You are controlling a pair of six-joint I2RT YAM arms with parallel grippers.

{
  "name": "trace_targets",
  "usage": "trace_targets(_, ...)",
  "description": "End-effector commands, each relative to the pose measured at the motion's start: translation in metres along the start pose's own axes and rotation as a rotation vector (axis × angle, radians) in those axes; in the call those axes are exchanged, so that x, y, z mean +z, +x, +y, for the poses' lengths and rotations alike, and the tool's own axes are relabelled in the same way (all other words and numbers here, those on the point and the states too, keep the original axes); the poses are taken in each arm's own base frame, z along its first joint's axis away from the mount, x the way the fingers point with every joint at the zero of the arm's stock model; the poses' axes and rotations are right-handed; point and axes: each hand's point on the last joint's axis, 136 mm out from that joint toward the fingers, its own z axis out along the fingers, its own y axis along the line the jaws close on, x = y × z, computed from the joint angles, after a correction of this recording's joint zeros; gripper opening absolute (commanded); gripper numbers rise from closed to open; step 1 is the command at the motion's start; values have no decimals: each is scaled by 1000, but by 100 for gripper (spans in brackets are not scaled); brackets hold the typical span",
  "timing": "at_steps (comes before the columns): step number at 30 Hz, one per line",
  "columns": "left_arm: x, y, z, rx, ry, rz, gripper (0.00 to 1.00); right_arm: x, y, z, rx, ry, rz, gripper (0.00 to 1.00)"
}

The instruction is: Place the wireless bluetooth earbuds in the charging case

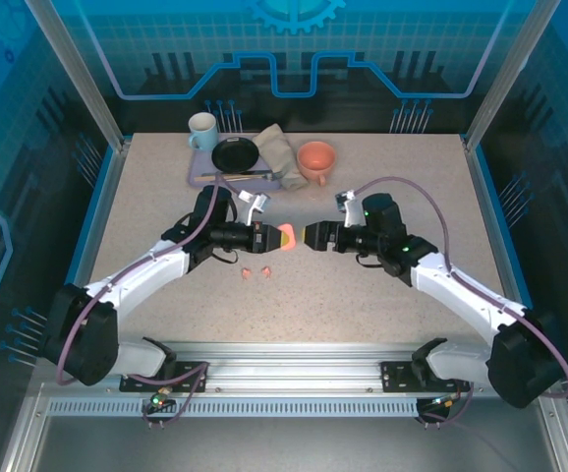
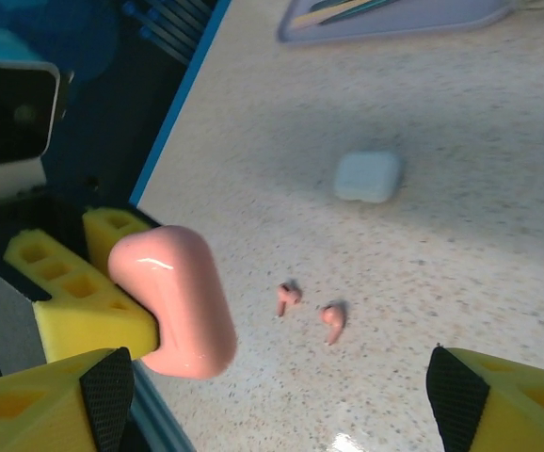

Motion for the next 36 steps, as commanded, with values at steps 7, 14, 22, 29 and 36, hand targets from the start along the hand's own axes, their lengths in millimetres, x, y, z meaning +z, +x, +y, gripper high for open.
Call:
trace_targets(7,-6,-1,-18,36,60,45,2,22,1,23,-94,-79,32,81)
trace_targets(14,-11,-3,-24,53,67,34,0,34,12,-10,-44,5,52,78)
trace_targets(22,-19,-3,-31,72,69,16,0,23,17,-48,75,56,19,76)
trace_targets(29,-16,-3,-28,67,69,7,0,-1,12,-18,57,-33,-6,74)
trace_targets(36,-14,-8,-31,63,98,-11,0,-5,7,15,23,-195,10,57)
